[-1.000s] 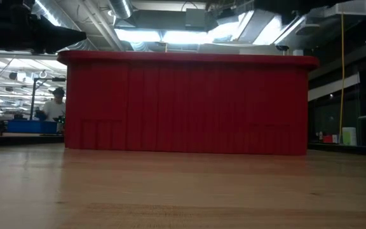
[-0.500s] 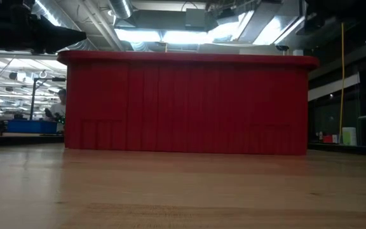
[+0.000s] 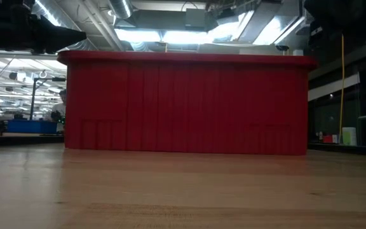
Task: Pick and place slides into bin
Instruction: Return to Home Position
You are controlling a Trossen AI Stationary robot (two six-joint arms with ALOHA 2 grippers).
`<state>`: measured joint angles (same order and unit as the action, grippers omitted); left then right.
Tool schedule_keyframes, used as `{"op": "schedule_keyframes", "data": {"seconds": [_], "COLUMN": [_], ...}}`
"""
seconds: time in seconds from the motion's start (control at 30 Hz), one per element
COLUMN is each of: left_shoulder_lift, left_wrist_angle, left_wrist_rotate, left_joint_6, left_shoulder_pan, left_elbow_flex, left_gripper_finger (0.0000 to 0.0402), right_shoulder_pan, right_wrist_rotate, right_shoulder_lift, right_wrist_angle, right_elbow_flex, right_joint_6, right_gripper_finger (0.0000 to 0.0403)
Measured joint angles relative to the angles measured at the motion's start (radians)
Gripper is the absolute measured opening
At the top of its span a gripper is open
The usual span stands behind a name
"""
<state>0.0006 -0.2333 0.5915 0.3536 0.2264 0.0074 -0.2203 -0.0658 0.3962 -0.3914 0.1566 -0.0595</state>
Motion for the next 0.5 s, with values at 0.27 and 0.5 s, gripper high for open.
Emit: {"op": "schedule_keyframes", "data": {"seconds": [0.27, 0.5], "left_shoulder_lift": [0.0, 0.0], "left_wrist_angle": [0.0, 0.001], "left_wrist_rotate": [0.0, 0.0], "left_joint_6": [0.0, 0.0], "left_shoulder_pan": [0.0, 0.0], "left_elbow_flex": [0.0, 0.0], "left_gripper_finger": [0.0008, 0.0004], "right_shoulder_pan": [0.0, 0.035], "right_wrist_rotate": [0.0, 0.016], "right_shoulder_lift": [-0.032, -0.201], "right_wrist_angle": [0.059, 0.2], "right_elbow_flex": [-0.001, -0.001], "right_joint_6": [-0.051, -0.078], "right_gripper_finger": [0.0016, 0.0021]}}
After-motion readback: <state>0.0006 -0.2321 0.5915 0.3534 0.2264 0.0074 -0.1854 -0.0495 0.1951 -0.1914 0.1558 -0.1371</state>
